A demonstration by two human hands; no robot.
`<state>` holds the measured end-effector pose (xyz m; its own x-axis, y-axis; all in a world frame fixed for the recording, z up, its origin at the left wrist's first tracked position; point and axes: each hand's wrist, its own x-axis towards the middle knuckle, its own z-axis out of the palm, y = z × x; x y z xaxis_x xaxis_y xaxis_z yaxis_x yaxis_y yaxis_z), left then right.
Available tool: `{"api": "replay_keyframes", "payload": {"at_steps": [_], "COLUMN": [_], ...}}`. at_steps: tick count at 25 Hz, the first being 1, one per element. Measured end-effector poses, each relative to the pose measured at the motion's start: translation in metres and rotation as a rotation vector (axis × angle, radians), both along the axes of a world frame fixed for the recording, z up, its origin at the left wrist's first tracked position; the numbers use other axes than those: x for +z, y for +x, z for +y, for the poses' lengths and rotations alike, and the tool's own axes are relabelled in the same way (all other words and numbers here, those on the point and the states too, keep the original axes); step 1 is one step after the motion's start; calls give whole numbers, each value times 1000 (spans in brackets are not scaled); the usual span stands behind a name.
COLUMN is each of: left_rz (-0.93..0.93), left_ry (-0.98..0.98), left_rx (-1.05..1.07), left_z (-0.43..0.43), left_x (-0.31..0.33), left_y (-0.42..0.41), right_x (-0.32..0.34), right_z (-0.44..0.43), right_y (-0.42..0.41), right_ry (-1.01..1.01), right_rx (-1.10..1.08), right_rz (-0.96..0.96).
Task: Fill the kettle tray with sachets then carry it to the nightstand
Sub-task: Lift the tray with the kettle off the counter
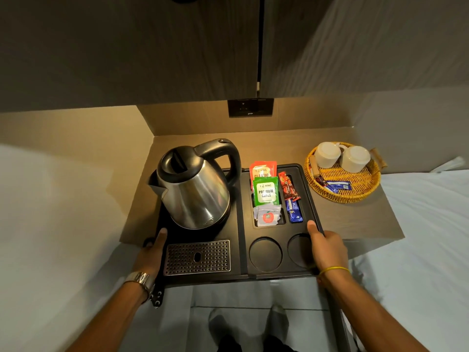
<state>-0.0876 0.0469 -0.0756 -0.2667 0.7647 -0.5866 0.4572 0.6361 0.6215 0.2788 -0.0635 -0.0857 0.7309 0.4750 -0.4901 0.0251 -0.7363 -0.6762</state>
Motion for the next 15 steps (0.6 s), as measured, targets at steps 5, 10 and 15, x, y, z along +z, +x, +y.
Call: {"api": "replay_keyframes", "payload": {"at_steps": [5, 10, 15], "left_rz": [-78, -69, -40], "left_ry": [90, 208, 211], "left_rx": [59, 78, -7], "left_z": [-21, -39, -50], "left_x": [50, 98, 112], "left_y": [9, 11, 5], "right_x": [36, 69, 94], "right_z": [4, 0, -31], "right_y": [20, 30, 26], "right_ry": [114, 227, 281], "right_rx": [77, 128, 102], "right_rz": [-70, -94, -105]}}
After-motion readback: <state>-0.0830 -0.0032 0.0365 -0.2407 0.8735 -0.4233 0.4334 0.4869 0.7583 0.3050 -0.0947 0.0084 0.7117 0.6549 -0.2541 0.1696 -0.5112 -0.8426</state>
